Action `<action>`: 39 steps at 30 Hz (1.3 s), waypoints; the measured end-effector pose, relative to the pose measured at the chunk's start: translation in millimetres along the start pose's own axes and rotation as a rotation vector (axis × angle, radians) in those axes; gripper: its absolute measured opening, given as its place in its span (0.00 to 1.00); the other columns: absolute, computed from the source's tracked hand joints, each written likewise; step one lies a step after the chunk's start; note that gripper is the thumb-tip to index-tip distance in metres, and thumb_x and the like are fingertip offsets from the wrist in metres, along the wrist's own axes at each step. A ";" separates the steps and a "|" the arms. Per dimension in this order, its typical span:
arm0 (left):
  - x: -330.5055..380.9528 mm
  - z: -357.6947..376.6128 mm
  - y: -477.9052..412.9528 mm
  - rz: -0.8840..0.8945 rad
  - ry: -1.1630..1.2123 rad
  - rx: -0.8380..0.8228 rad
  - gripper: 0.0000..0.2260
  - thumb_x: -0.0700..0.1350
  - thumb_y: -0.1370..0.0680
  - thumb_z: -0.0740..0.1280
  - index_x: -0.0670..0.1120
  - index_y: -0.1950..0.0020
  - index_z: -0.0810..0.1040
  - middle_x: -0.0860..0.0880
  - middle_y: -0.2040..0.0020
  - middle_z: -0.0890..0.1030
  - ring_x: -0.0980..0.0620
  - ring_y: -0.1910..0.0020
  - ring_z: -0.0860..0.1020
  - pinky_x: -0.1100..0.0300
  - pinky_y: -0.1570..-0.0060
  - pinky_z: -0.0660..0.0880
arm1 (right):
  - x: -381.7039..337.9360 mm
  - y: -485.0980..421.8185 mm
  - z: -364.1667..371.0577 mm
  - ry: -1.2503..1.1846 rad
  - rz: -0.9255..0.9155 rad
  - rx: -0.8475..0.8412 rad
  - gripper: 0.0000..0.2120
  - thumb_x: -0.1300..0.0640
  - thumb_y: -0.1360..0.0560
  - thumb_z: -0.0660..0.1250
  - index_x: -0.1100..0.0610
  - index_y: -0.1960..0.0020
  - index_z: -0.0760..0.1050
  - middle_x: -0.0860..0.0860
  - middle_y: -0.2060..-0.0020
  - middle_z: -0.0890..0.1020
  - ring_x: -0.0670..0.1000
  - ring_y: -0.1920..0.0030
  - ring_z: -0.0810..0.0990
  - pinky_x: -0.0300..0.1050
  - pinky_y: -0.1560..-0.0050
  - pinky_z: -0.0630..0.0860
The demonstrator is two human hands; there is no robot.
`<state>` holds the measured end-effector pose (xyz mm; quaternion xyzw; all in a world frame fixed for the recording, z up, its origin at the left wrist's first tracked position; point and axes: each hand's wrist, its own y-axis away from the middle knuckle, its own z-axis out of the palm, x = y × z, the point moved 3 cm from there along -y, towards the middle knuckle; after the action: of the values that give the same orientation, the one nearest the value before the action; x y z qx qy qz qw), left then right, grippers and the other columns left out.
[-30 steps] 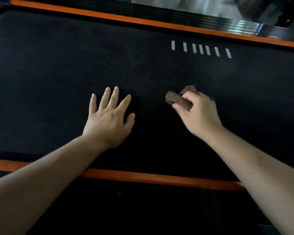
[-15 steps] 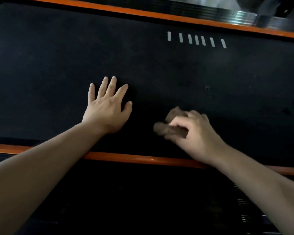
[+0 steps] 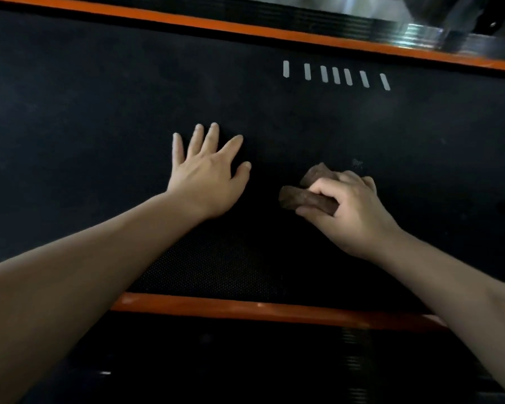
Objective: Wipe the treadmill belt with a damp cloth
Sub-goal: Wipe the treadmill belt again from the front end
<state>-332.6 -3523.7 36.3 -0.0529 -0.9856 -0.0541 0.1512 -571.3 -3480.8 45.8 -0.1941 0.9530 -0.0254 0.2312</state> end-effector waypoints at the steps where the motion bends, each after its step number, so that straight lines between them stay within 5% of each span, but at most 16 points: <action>1: 5.8 2.2 -6.4 0.002 0.000 -0.012 0.27 0.62 0.16 0.52 0.58 0.17 0.55 0.44 0.15 0.47 0.43 0.17 0.40 0.38 0.21 0.35 | 12.1 -18.0 -2.0 0.051 0.012 0.050 0.09 0.39 0.27 0.70 0.42 0.52 0.77 0.45 0.55 0.79 0.52 0.48 0.75 0.52 0.43 0.64; 6: 16.8 17.4 -16.6 -0.019 -0.050 0.021 0.28 0.64 0.17 0.49 0.59 0.17 0.53 0.45 0.15 0.46 0.41 0.17 0.39 0.34 0.23 0.36 | 73.6 -108.9 -19.5 0.107 0.356 0.270 0.13 0.40 0.25 0.69 0.48 0.47 0.77 0.46 0.55 0.81 0.56 0.48 0.79 0.55 0.42 0.69; 13: 18.5 20.1 -16.3 -0.008 -0.110 0.017 0.29 0.65 0.18 0.45 0.60 0.17 0.47 0.44 0.15 0.42 0.40 0.18 0.36 0.32 0.24 0.36 | 47.7 -93.2 -11.2 0.027 0.029 0.086 0.08 0.44 0.26 0.73 0.44 0.56 0.75 0.45 0.56 0.80 0.50 0.50 0.75 0.53 0.40 0.64; 18: 18.6 17.3 -15.4 -0.008 -0.112 0.019 0.29 0.66 0.18 0.48 0.60 0.17 0.50 0.44 0.15 0.46 0.39 0.18 0.38 0.31 0.23 0.37 | 90.3 -187.2 -27.5 0.098 0.354 0.284 0.11 0.41 0.24 0.69 0.47 0.49 0.76 0.47 0.53 0.79 0.57 0.46 0.78 0.57 0.38 0.66; 22: 27.1 4.0 -44.0 -0.019 -0.015 0.018 0.27 0.65 0.18 0.53 0.60 0.20 0.55 0.42 0.18 0.52 0.40 0.17 0.42 0.32 0.23 0.38 | 68.8 -187.2 -1.2 0.077 0.170 0.195 0.09 0.42 0.25 0.71 0.45 0.52 0.76 0.46 0.54 0.80 0.53 0.49 0.77 0.55 0.40 0.66; 25: 34.3 6.5 -69.6 -0.040 0.033 -0.028 0.29 0.66 0.18 0.51 0.62 0.18 0.50 0.43 0.16 0.44 0.40 0.18 0.37 0.33 0.24 0.34 | 66.5 -190.6 -6.0 0.033 0.079 0.101 0.08 0.43 0.25 0.72 0.46 0.54 0.76 0.43 0.59 0.78 0.51 0.51 0.77 0.56 0.40 0.70; 30: 36.2 22.6 -67.8 -0.020 -0.082 0.043 0.30 0.67 0.18 0.46 0.60 0.17 0.48 0.43 0.15 0.42 0.38 0.18 0.35 0.31 0.25 0.34 | 112.8 -252.5 -25.3 0.104 0.376 0.312 0.11 0.41 0.25 0.68 0.46 0.48 0.75 0.49 0.51 0.81 0.59 0.44 0.79 0.58 0.37 0.71; 36: 39.3 20.9 -69.6 -0.024 -0.100 0.062 0.30 0.67 0.18 0.46 0.60 0.17 0.47 0.42 0.16 0.43 0.38 0.18 0.35 0.30 0.25 0.35 | 105.5 -261.1 -10.3 0.161 0.176 0.267 0.10 0.41 0.24 0.69 0.46 0.50 0.77 0.48 0.54 0.80 0.54 0.49 0.77 0.55 0.39 0.66; 39: 39.3 21.1 -69.4 -0.022 -0.096 0.068 0.30 0.67 0.18 0.46 0.60 0.17 0.48 0.43 0.15 0.43 0.38 0.18 0.35 0.30 0.25 0.35 | 115.6 -291.4 -21.0 0.172 0.352 0.333 0.12 0.42 0.23 0.68 0.47 0.45 0.77 0.51 0.48 0.82 0.59 0.42 0.77 0.57 0.36 0.65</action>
<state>-384.4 -3586.2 21.9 -0.0394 -0.9935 -0.0196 0.1049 -571.0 -3794.8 55.1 0.0186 0.9710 -0.1578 0.1788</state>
